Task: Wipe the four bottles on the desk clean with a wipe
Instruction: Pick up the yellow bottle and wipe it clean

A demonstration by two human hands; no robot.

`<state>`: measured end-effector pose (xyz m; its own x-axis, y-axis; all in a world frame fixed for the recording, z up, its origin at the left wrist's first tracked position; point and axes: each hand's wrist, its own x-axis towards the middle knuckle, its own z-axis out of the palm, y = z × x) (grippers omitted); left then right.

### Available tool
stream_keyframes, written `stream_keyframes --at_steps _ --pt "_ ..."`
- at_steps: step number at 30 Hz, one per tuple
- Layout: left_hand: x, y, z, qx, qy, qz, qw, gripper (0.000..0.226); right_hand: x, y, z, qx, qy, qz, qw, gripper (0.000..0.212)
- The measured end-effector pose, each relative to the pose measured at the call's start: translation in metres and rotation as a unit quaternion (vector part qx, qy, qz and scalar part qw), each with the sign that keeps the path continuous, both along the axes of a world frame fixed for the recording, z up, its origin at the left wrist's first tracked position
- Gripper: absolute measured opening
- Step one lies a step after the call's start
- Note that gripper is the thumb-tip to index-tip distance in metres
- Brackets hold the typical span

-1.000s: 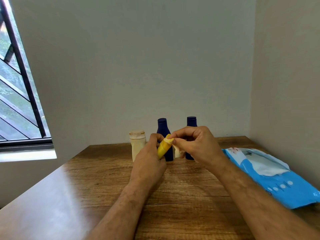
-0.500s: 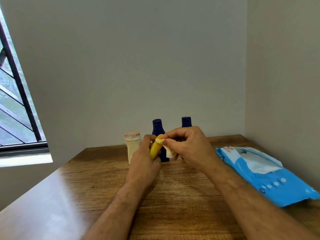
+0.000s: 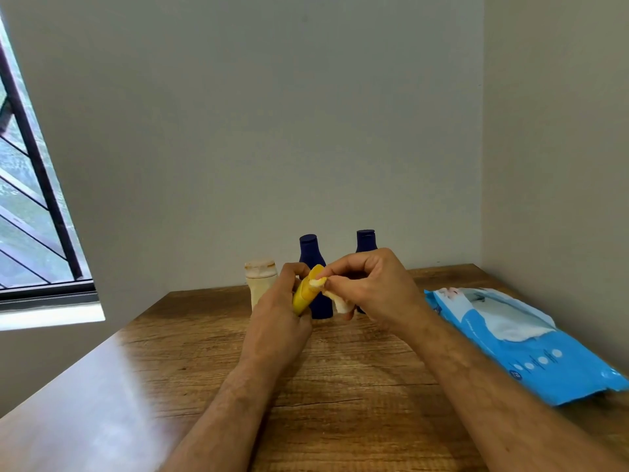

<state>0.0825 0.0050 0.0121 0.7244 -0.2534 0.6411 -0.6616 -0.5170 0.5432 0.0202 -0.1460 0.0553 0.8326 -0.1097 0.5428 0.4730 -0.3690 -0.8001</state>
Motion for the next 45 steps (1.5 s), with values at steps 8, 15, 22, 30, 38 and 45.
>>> stream_keyframes --at_steps 8,15,22,30,38,45 --pt "-0.001 -0.003 0.001 -0.041 -0.022 -0.014 0.999 0.053 0.002 0.002 -0.004 0.019 -0.044 -0.056 0.997 0.006" --pt "0.001 0.004 0.001 -0.014 -0.008 -0.013 1.000 0.055 0.003 0.004 -0.007 -0.045 -0.047 -0.032 0.997 0.008" --pt "-0.002 0.002 0.001 0.031 -0.037 -0.028 0.998 0.058 0.007 -0.003 -0.008 0.003 -0.042 -0.107 0.993 0.004" --pt "0.004 0.004 -0.001 0.010 -0.014 -0.014 1.000 0.059 0.005 0.002 -0.012 -0.085 -0.063 -0.035 0.994 0.021" --pt "-0.004 -0.006 0.002 -0.050 0.027 -0.096 0.994 0.054 0.012 -0.004 -0.011 0.004 -0.044 -0.147 0.988 0.006" --pt "-0.015 -0.020 0.007 -0.240 0.232 -0.249 0.909 0.046 0.013 0.001 -0.013 0.036 -0.044 -0.136 0.989 0.004"
